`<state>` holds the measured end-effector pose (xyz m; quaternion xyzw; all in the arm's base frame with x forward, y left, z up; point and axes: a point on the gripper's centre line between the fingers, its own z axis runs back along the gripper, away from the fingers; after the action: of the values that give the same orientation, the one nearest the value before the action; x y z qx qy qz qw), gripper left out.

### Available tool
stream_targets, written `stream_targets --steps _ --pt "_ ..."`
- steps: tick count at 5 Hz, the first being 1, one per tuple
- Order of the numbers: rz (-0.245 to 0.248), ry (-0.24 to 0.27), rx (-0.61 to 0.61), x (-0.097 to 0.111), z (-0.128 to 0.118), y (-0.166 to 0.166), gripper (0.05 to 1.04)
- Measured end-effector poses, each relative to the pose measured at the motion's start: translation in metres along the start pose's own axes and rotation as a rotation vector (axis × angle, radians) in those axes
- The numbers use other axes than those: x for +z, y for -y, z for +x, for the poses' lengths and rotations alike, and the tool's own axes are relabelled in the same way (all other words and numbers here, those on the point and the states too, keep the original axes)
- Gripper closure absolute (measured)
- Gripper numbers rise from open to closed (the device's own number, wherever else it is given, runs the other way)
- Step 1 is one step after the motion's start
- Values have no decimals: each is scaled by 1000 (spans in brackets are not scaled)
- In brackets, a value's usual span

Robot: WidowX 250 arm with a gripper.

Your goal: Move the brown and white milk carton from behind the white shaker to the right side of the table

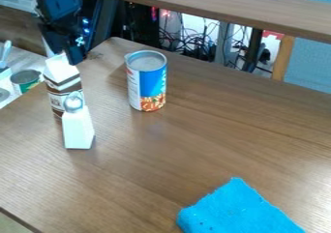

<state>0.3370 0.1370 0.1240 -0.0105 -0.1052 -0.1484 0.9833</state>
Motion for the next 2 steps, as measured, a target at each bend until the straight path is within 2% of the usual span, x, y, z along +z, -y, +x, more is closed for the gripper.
stream_targets --steps 1,2 --pt "17 -8 -3 -6 5 5 79" --pt "28 -47 10 -18 0 3 79"
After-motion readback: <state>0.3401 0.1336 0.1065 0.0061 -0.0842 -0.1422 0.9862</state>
